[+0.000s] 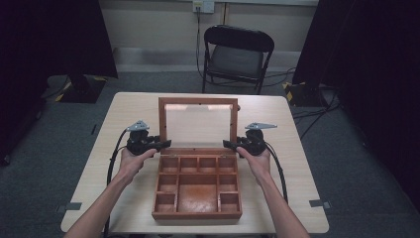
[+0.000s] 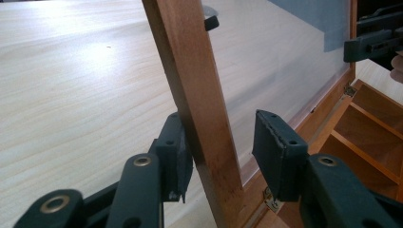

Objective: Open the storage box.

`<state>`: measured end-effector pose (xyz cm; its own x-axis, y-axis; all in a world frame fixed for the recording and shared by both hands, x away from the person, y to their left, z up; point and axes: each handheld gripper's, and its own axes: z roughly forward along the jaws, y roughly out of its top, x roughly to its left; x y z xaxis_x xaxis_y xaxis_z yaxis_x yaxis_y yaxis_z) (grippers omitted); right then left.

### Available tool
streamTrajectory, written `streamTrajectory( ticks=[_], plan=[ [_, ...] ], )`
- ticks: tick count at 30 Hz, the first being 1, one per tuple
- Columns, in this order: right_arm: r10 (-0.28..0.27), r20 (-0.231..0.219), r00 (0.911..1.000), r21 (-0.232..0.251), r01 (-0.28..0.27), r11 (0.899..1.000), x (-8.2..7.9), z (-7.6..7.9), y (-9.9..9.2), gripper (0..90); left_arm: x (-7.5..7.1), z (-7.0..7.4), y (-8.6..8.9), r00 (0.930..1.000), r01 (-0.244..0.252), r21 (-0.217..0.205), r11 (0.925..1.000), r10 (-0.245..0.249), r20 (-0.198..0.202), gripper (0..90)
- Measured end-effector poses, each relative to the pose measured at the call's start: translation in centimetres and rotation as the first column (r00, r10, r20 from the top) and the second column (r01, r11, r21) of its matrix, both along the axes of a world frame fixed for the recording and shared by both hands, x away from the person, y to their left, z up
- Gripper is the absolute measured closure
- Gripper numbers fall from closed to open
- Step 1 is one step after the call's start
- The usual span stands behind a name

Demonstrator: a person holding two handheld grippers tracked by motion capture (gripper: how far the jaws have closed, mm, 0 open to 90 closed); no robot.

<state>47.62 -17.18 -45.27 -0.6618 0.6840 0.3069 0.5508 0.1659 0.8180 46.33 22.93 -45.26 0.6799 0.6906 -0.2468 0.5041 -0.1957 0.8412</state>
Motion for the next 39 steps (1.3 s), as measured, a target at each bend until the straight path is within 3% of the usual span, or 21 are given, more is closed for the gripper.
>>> streamTrajectory(
  ticks=[9, 24, 31, 34, 39],
  plan=[
    [-0.014, -0.003, 0.9999, -0.003, 0.014, 1.0, 0.4, -0.6, 0.3, 45.5, 0.5, -0.5, 0.1, 0.9995, -0.009, -0.024, 0.9997, 0.008, -0.03, 53.7],
    [-0.032, -0.011, 0.9994, -0.024, 0.032, 0.999, 0.7, -1.4, 0.6, 35.8, 1.0, -1.1, -0.1, 0.998, -0.032, -0.002, 0.9995, 0.032, -0.055, 48.3],
    [-0.036, -0.034, 0.9988, -0.02, 0.036, 0.999, 0.9, -1.8, 0.6, 31.8, 1.0, -1.3, -0.4, 0.9984, -0.019, 0.033, 0.9993, 0.02, -0.053, 43.5],
    [-0.038, -0.044, 0.9983, -0.026, 0.037, 0.999, 1.0, -1.9, 0.7, 28.5, 1.1, -1.6, -0.5, 0.9973, -0.018, 0.032, 0.9993, 0.02, -0.071, 40.4],
    [-0.043, -0.07, 0.9966, -0.029, 0.042, 0.999, 1.2, -2.3, 0.8, 24.6, 1.2, -2.1, -0.3, 0.9936, -0.028, -0.008, 0.9996, 0.027, -0.11, 39.6]
  ],
)
